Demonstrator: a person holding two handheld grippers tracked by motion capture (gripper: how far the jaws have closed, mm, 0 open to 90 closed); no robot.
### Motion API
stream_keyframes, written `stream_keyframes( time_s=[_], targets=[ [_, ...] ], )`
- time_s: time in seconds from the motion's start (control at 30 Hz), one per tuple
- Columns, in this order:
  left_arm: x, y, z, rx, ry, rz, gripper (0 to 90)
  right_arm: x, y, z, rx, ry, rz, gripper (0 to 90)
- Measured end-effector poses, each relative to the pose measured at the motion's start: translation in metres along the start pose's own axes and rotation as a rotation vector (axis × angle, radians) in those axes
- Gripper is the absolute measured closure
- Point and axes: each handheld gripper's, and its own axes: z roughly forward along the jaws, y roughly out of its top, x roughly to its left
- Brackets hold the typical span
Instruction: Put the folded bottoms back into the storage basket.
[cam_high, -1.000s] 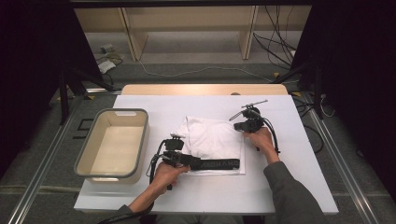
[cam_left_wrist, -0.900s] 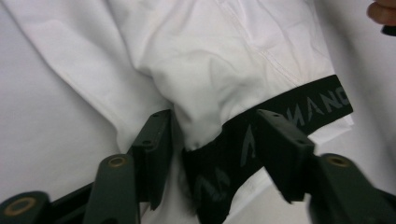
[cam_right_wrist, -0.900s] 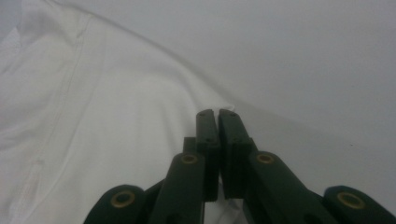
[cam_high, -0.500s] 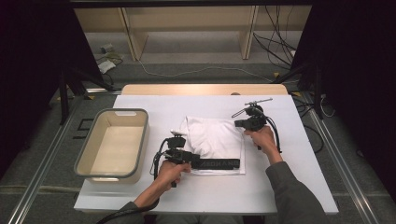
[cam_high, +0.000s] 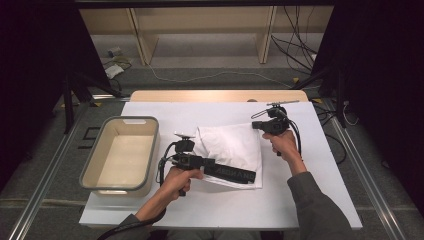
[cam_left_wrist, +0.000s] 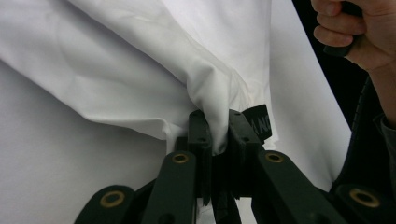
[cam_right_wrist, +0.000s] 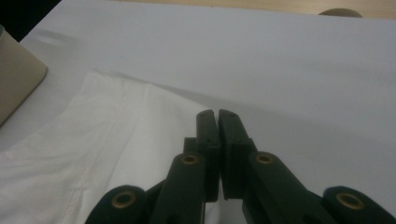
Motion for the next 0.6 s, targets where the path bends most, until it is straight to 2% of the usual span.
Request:
stream_keyframes(
  time_s=[0.17,0.23,0.33,0.47,0.6],
  targets=[
    [0.004,0.002,-0.008,-0.01,-0.022,-0.018,82.0,0.01,0.01,-0.009,-0.026,0.012,-0.009,88.8],
    [0.005,0.005,-0.017,-0.022,-0.044,-0.025,82.0,0.014,0.014,-0.011,-0.031,0.012,-0.009,88.8],
    [0.005,0.008,-0.024,-0.033,-0.056,-0.025,82.0,0.019,0.02,-0.013,-0.037,0.018,-0.011,88.8],
    [0.006,0.015,-0.044,-0.059,-0.096,-0.019,82.0,0.034,0.038,-0.016,-0.039,0.021,-0.028,88.8],
    [0.006,0.02,-0.056,-0.076,-0.113,-0.017,81.9,0.041,0.049,-0.018,-0.047,0.026,-0.034,88.8]
  ],
)
